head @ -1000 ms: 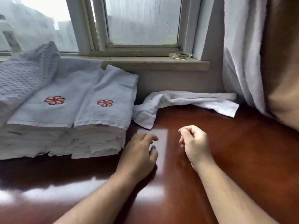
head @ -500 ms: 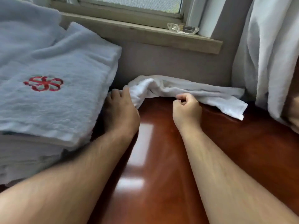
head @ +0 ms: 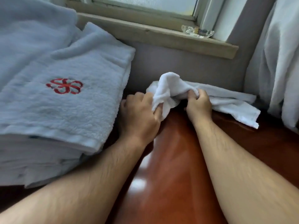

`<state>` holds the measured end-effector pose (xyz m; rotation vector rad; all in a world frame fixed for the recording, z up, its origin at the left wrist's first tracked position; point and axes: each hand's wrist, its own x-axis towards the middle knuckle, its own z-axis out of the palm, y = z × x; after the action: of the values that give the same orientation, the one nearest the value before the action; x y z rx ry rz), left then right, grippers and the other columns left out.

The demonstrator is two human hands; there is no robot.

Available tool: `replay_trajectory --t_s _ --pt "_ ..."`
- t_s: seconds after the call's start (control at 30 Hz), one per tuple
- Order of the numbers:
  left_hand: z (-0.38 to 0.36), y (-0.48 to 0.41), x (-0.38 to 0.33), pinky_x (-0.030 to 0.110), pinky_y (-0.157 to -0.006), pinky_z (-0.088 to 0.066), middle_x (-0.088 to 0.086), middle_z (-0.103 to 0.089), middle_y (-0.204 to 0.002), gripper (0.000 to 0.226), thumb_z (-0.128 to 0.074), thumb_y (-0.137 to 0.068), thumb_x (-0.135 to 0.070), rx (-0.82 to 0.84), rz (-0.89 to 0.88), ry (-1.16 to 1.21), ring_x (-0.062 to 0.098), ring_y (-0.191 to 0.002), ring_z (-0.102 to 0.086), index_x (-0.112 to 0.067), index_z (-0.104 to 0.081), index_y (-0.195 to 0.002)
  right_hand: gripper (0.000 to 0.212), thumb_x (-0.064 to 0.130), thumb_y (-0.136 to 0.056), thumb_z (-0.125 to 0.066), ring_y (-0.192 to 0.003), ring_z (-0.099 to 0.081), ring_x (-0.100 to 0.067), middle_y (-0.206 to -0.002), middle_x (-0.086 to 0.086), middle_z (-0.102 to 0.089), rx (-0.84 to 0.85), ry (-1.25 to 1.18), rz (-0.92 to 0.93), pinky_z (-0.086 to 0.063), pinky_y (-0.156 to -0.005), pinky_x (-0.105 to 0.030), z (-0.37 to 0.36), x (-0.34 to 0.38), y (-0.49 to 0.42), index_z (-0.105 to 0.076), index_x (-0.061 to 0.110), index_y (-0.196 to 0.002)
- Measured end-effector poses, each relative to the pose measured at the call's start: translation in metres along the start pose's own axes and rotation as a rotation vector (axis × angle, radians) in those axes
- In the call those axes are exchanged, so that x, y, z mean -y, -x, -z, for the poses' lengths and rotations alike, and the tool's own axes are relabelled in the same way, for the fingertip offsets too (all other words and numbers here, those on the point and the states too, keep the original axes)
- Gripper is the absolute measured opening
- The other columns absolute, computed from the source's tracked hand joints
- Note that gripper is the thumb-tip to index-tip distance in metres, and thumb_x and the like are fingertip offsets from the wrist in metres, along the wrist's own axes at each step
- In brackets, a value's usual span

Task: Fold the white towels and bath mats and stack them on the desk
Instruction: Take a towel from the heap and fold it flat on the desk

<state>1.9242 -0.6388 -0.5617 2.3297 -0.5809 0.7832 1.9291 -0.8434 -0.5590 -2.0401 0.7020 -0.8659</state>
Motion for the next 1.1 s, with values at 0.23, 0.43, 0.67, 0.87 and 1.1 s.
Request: replay_trajectory --t_s 0.23,0.43,0.67,0.87,1.1 --pt "0.041 0.051 -0.003 0.049 -0.085 -0.047 0.006 -0.064 -0.101 0.052 -0.059 -0.076 0.001 0.152 -0.223 0.034 0.035 -0.1 -0.057 -0.015 -0.063 -0.126 0.039 0.054 -0.089 -0.05 -0.068 -0.073 -0.018 -0.085 -0.005 -0.073 0.176 -0.118 -0.082 -0.059 -0.077 -0.051 0.064 -0.003 0.077 -0.06 0.017 -0.093" --pt "0.109 0.108 0.002 0.042 -0.077 -0.049 -0.003 -0.064 -0.095 0.065 -0.074 -0.063 -0.024 0.293 -0.235 -0.081 0.029 -0.086 -0.06 -0.029 -0.059 -0.126 0.04 0.066 -0.085 -0.047 -0.077 -0.063 -0.001 -0.078 0.021 -0.069 0.123 -0.137 -0.104 -0.049 -0.068 -0.029 0.119 0.0 0.168 -0.068 0.032 -0.084" --pt "0.187 0.13 -0.017 0.037 -0.079 -0.031 -0.009 -0.059 -0.085 0.044 -0.037 -0.088 -0.064 0.324 -0.287 -0.136 0.017 -0.096 -0.059 -0.033 -0.068 -0.093 0.026 0.011 -0.092 -0.051 -0.088 -0.063 -0.016 -0.096 0.003 -0.068 -0.082 -0.229 -0.242 -0.049 -0.063 -0.026 0.183 0.021 0.207 -0.064 0.034 -0.091" --pt "0.268 0.078 -0.05 0.041 -0.069 -0.044 -0.006 -0.062 -0.076 0.037 -0.05 -0.096 -0.051 0.281 -0.1 0.291 0.026 -0.081 -0.06 -0.019 -0.063 -0.083 0.027 0.004 -0.093 -0.05 -0.09 -0.07 -0.022 -0.103 -0.01 -0.068 -0.255 -0.488 -0.111 -0.062 -0.076 -0.04 0.26 0.118 0.189 -0.061 0.028 -0.092" --pt "0.332 0.038 -0.066 0.036 -0.069 -0.038 -0.007 -0.058 -0.085 0.046 -0.065 -0.079 -0.07 0.226 -0.098 0.205 0.022 -0.082 -0.052 -0.028 -0.054 -0.093 0.01 0.023 -0.097 -0.054 -0.071 -0.068 -0.016 -0.09 -0.001 -0.067 -0.083 -0.515 0.05 -0.054 -0.054 -0.028 0.313 0.199 0.191 -0.064 0.021 -0.094"
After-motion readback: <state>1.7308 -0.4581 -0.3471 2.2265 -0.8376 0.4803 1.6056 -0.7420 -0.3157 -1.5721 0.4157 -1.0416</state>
